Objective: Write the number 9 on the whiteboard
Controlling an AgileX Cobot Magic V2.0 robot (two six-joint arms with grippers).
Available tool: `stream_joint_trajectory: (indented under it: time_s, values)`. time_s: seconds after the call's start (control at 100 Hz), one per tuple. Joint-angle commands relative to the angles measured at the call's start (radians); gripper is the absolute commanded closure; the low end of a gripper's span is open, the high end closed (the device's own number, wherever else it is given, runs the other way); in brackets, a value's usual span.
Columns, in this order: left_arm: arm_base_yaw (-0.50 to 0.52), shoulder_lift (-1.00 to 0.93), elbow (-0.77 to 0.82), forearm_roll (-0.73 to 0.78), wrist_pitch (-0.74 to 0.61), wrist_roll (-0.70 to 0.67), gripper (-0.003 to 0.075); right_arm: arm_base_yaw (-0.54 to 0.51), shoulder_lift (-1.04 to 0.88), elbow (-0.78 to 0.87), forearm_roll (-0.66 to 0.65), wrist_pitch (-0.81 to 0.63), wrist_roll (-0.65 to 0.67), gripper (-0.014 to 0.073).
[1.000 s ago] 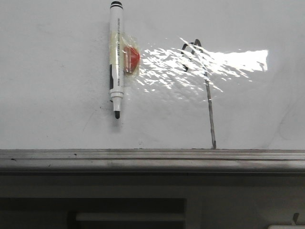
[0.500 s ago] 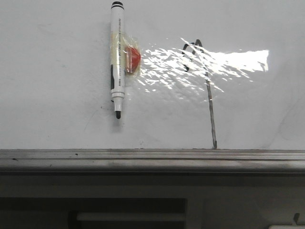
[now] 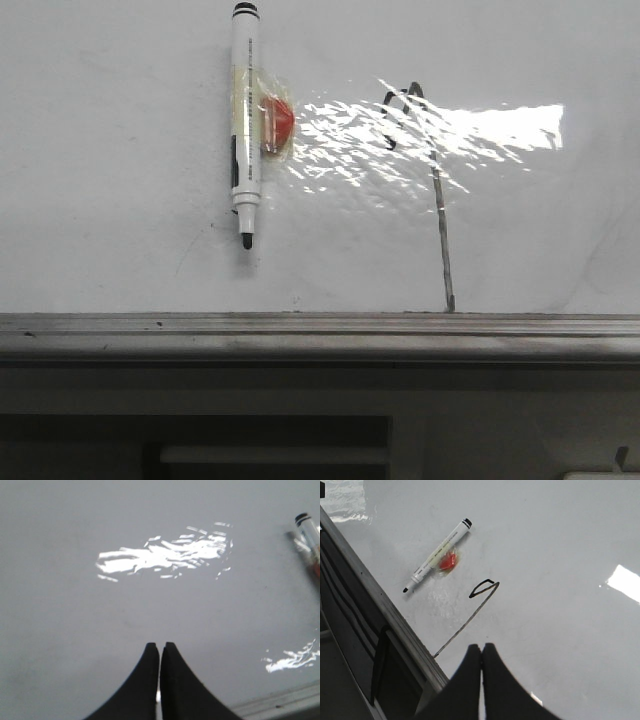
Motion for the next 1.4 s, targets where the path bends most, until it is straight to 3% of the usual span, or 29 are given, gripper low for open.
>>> stream_joint_trajectory:
  time_s: [0.0,0.12,1.14,1.18,1.29,1.39]
  values:
    - [0.059,-0.04,0.019,0.041,0.069,-0.112,0.0741,-0.004,0.01,-0.024,-0.01,-0.075,-0.004,0.0655]
    - [0.118,-0.035,0.019,0.112,0.192,-0.253,0.0741,-0.004,0.01,-0.024,-0.01,-0.075,-0.004,0.0655]
    - [0.125,-0.035,0.019,0.114,0.196,-0.253,0.0741,-0.004,0.008,-0.021,-0.011,-0.071,-0.004,0.0655]
    - [0.125,-0.035,0.019,0.114,0.196,-0.253,0.0741,-0.009,0.008,-0.007,-0.06,-0.084,-0.004,0.0655]
    - [0.125,-0.035,0.019,0.114,0.196,-0.253,0.0741,-0.075,0.008,0.081,-0.191,-0.17,0.231,0.0655]
    - [0.125,-0.035,0.019,0.114,0.196,-0.253,0.0741,-0.195,0.008,0.203,-0.185,-0.295,0.386,0.0655]
